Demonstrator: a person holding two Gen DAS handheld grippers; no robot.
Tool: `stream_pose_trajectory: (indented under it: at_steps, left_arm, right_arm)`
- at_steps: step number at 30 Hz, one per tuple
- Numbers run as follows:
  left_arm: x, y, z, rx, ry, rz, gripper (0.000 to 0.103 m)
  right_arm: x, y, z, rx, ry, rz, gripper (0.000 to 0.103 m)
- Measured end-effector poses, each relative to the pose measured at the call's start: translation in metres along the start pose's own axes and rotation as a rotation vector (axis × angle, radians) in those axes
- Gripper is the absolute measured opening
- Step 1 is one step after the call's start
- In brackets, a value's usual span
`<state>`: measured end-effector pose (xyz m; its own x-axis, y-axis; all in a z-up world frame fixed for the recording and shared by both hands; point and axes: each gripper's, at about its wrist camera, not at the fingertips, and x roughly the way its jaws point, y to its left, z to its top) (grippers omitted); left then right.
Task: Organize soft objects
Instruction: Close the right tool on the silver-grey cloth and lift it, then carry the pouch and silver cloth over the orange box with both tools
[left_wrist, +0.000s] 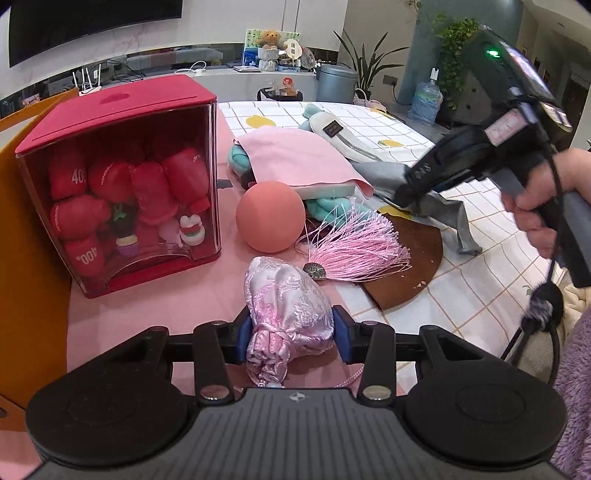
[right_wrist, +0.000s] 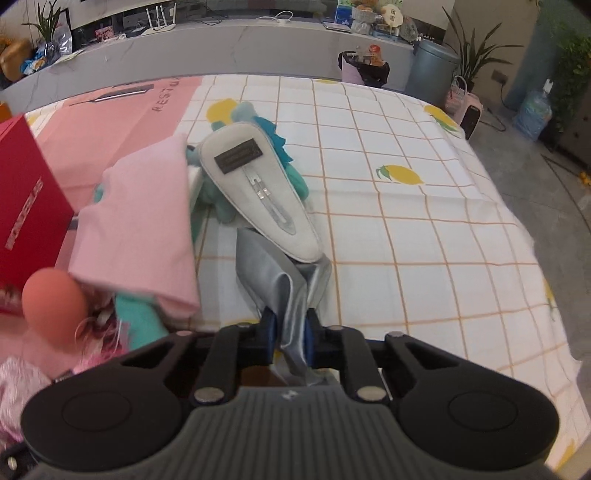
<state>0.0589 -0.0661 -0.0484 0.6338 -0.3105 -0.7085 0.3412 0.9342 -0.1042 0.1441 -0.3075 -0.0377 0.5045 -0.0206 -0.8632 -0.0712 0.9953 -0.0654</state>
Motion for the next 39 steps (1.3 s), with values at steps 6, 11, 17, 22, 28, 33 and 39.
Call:
stream_pose_trajectory:
  at_steps: [6,11,17,22,28,33,39]
  left_arm:
    - [-0.011,0.002,0.002,-0.037,-0.016,-0.014,0.048]
    - [-0.022,0.003,0.008,-0.053,-0.023,-0.039,0.048]
    - [-0.034,0.008,0.016,-0.103,-0.027,-0.078,0.048]
    - [-0.047,0.010,0.026,-0.137,-0.041,-0.122,0.048]
    - [-0.065,0.016,0.039,-0.171,-0.065,-0.128,0.048]
    - [-0.078,0.021,0.054,-0.178,-0.134,-0.112,0.048]
    - [-0.094,0.032,0.073,-0.216,-0.193,-0.066,0.048]
  right_arm:
    - [-0.031,-0.006,-0.010,0.087,-0.040,-0.031,0.007]
    - [-0.049,-0.010,-0.013,0.129,-0.079,-0.055,0.007]
    - [-0.067,-0.006,-0.016,0.132,-0.114,-0.041,0.007]
    - [-0.090,0.009,-0.023,0.096,-0.183,-0.024,0.007]
    - [-0.101,0.021,-0.028,0.068,-0.205,-0.022,0.007]
    - [-0.117,0.025,-0.027,0.064,-0.275,-0.025,0.006]
    - [-0.147,0.047,-0.018,0.034,-0.355,0.019,0.006]
